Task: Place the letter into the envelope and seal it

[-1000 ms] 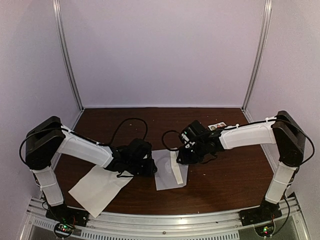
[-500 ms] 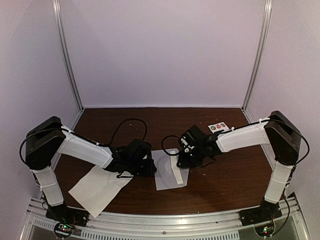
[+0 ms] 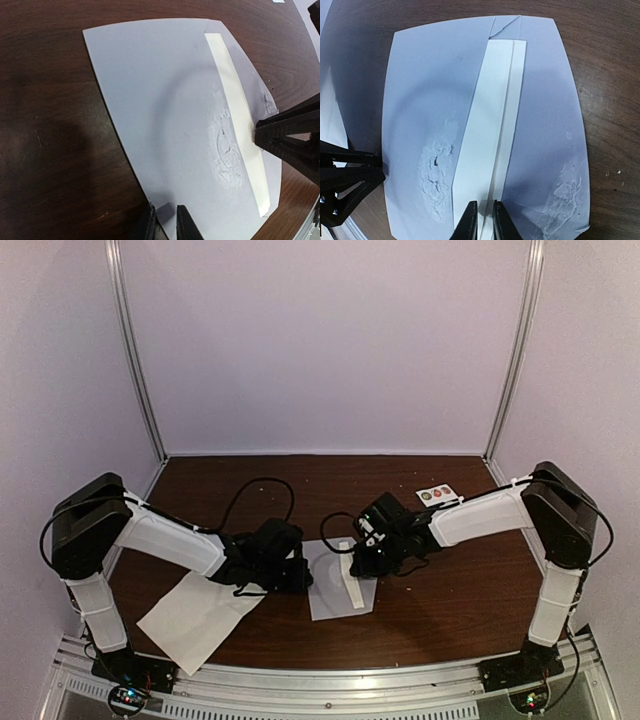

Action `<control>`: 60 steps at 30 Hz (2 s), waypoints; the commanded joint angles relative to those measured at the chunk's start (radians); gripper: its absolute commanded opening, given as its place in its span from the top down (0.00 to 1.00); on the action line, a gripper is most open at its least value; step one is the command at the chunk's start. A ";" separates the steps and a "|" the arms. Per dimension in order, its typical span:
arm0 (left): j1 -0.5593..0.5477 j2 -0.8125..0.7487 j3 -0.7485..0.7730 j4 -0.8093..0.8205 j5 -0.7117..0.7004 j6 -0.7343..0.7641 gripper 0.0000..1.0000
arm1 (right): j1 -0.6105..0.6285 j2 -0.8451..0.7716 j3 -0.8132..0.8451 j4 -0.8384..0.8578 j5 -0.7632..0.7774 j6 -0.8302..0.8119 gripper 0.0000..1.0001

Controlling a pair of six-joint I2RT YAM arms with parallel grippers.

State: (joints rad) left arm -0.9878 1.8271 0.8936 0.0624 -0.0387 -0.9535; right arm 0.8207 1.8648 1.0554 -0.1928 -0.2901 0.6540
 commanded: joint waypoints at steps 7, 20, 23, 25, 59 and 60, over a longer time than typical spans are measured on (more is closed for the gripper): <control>0.005 0.032 -0.007 0.029 0.027 -0.004 0.84 | 0.008 0.033 -0.011 0.029 -0.040 0.008 0.91; 0.005 0.036 -0.002 0.041 0.039 -0.003 0.86 | 0.021 0.049 0.002 0.057 -0.083 0.023 0.94; 0.005 0.037 -0.001 0.045 0.039 -0.002 0.86 | 0.024 0.055 0.008 0.061 -0.087 0.025 0.94; 0.005 0.039 -0.001 0.046 0.039 -0.001 0.86 | 0.027 0.057 0.013 0.061 -0.090 0.026 0.94; 0.083 -0.362 -0.105 -0.199 -0.068 0.039 0.27 | -0.004 -0.015 -0.048 0.002 0.052 0.034 0.84; 0.101 -0.391 -0.132 -0.218 -0.061 0.033 0.25 | -0.010 -0.019 -0.056 0.001 0.055 0.035 0.84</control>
State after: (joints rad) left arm -0.9428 1.5341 0.8482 -0.0750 -0.0898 -0.9077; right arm 0.8371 1.8698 1.0431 -0.1421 -0.2935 0.6849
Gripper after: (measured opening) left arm 0.704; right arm 0.155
